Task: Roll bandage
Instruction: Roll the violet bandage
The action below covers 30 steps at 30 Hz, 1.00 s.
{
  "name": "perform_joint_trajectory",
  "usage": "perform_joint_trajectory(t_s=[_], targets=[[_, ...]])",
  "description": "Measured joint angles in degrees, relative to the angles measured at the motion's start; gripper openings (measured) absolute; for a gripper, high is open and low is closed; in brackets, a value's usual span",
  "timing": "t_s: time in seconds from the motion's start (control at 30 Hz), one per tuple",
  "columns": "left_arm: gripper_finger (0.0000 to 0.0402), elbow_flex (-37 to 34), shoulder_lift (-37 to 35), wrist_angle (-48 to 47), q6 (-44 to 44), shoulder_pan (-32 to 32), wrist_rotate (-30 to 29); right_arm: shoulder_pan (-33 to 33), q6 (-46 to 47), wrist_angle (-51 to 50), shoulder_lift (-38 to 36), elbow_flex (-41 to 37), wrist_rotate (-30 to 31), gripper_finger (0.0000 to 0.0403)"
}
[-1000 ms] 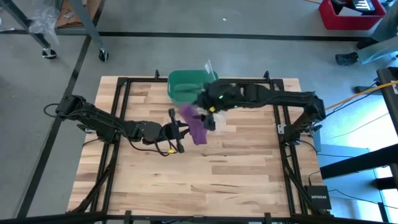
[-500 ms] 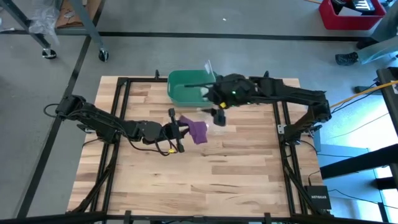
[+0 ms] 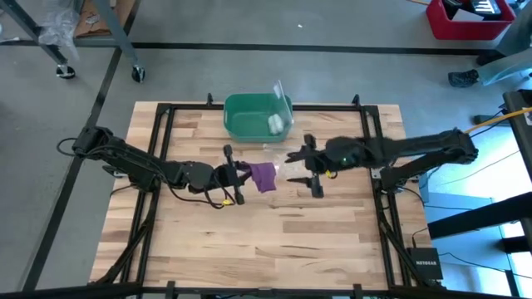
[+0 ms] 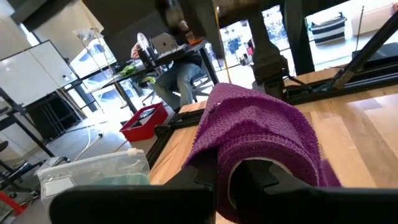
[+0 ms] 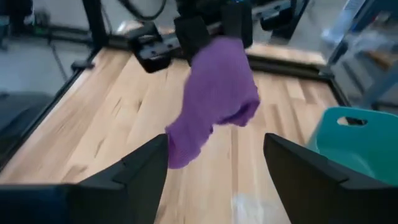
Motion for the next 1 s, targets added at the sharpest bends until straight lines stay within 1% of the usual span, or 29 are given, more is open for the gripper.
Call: perform_joint_trajectory(t_s=[0.07, 0.13, 0.23, 0.33, 0.47, 0.6, 0.7, 0.77, 0.83, 0.9, 1.0], targets=[[0.0019, 0.0, 0.0, 0.12, -0.11, 0.02, 0.0, 0.0, 2.12, 11.32, -0.52, -8.67, -0.07, 0.0266], [0.0019, 0.0, 0.0, 0.65, 0.24, 0.02, 0.02, 0.0, 3.33, 20.36, 0.17, -15.33, -0.07, 0.0266], [0.0019, 0.0, 0.0, 1.69, 0.57, 0.07, 0.04, 0.0, 3.4, 30.19, 2.83, -20.24, -0.82, 0.0266], [0.0019, 0.02, 0.02, 1.37, 0.72, 0.07, 0.06, -0.02, 2.69, 35.05, 4.94, -20.77, -1.35, 0.0266], [0.0019, 0.02, 0.0, 1.59, 0.58, 0.04, 0.14, -0.02, 2.86, 41.69, 7.5, -20.71, 0.45, 0.0266], [0.0019, 0.02, 0.0, 1.64, 0.59, 0.0, 0.13, -0.02, 5.38, 44.02, 10.91, -19.68, -0.09, 0.0266], [0.0019, 0.02, 0.0, 1.56, 0.67, 0.0, 0.13, -0.01, 5.4, 43.99, 13.33, -17.92, -0.47, 0.026], [0.0019, 0.02, 0.02, 1.52, 0.81, -0.01, 0.14, 0.0, 5.38, 43.67, 14.05, -17.11, -0.55, 0.024], [0.0019, 0.02, 0.02, 1.46, 0.81, 0.0, 0.13, 0.0, 5.2, 43.56, 14.05, -16.46, -0.55, 0.0202], [0.0019, 0.02, 0.02, 1.38, 0.87, 0.0, 0.13, 0.0, 4.96, 43.12, 13.99, -16.31, -1.54, 0.0149], [0.0019, 0.02, 0.02, 1.38, 0.94, 0.0, 0.13, 0.48, 3.59, 42.86, 13.89, -16.38, -5.48, 0.0055]])
